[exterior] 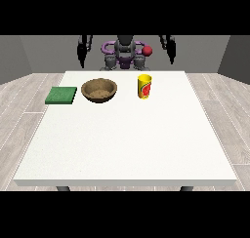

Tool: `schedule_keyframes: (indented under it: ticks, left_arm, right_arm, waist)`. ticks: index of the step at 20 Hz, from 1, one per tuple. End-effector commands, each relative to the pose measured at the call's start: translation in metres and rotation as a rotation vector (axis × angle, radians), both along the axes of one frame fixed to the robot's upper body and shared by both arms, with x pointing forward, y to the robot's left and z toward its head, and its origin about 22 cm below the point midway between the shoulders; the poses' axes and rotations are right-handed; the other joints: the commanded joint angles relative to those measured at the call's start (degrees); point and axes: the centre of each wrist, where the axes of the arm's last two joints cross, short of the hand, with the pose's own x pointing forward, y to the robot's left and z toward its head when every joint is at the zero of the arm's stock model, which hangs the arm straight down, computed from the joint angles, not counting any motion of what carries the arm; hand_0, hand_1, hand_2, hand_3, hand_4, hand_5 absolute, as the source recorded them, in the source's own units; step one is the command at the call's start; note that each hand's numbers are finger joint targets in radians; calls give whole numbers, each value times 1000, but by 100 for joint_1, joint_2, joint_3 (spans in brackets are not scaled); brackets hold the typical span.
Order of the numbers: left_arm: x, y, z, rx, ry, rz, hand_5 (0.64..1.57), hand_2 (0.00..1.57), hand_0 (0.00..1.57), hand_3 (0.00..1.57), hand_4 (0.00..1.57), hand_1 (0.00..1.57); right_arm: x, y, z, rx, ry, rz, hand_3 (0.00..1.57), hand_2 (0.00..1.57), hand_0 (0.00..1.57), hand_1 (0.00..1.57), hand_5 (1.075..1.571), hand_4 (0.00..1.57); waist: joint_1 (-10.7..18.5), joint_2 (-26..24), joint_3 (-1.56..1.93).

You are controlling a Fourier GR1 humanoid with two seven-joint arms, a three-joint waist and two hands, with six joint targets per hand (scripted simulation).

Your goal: Pick the cup and pour the ball into the bowl, then pick the bowl and place it on the pad

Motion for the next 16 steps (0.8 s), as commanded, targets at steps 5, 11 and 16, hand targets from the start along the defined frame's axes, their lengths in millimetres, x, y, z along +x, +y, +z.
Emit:
schedule_keyframes:
  ticks: [5,11,16]
  left_arm:
    - [2,8,29,19,-16,3,1566,0,0,0,664,0]
    - [-17,-38,37,-266,265,42,1564,0,0,0,635,0]
    - [-11,-67,78,-241,112,88,1560,0,0,0,581,0]
  right_arm:
    - [1,-6,28,-19,-14,-2,0,0,0,0,1533,875]
    - [-25,-9,39,169,240,-43,0,0,0,0,1532,860]
    - [-29,-7,83,176,136,-51,0,0,0,0,1548,789]
  waist:
    - [-6,-1457,-132]
    - [-437,-2552,-151]
    - [-583,-1753,-151]
